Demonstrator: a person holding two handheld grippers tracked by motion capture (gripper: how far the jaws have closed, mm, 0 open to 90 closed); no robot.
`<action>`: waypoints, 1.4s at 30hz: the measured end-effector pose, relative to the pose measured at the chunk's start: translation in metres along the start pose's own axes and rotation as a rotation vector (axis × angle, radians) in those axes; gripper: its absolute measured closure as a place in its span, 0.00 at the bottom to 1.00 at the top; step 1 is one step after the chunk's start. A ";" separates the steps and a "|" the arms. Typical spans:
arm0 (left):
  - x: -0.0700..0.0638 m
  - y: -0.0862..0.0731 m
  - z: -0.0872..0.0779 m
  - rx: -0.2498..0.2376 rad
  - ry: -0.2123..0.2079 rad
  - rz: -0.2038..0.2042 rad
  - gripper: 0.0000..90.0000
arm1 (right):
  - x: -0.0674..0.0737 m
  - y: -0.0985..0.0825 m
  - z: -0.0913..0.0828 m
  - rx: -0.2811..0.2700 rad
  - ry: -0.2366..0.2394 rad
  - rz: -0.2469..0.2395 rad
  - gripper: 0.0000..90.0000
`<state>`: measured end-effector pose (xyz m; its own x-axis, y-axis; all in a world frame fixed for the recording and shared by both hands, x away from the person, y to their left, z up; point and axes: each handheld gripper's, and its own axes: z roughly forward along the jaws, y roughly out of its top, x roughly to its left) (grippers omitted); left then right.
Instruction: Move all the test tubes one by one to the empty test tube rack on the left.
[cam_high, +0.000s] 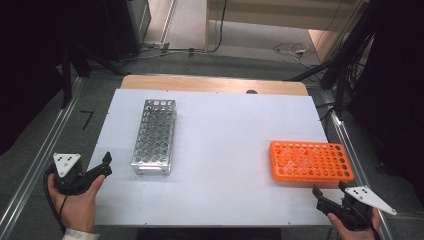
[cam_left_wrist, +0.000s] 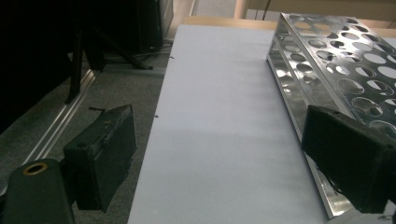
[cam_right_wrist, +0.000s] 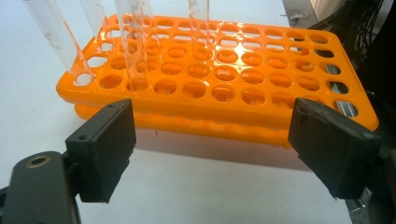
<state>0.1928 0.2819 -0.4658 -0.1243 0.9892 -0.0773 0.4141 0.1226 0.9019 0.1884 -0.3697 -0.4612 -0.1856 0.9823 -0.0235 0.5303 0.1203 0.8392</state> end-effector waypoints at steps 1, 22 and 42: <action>0.000 0.000 0.000 -0.002 -0.003 -0.003 0.12 | 0.000 0.000 0.000 -0.001 0.009 0.001 0.17; 0.003 0.000 -0.002 -0.015 0.030 -0.012 0.13 | 0.001 0.006 0.006 -0.028 0.057 0.037 0.21; 0.003 -0.001 0.000 0.001 0.029 -0.011 0.13 | 0.013 0.021 0.027 -0.016 0.109 0.012 0.31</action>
<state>0.1925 0.2845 -0.4669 -0.1555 0.9850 -0.0749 0.4137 0.1337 0.9005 0.2194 -0.3502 -0.4587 -0.2692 0.9620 0.0451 0.5201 0.1058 0.8476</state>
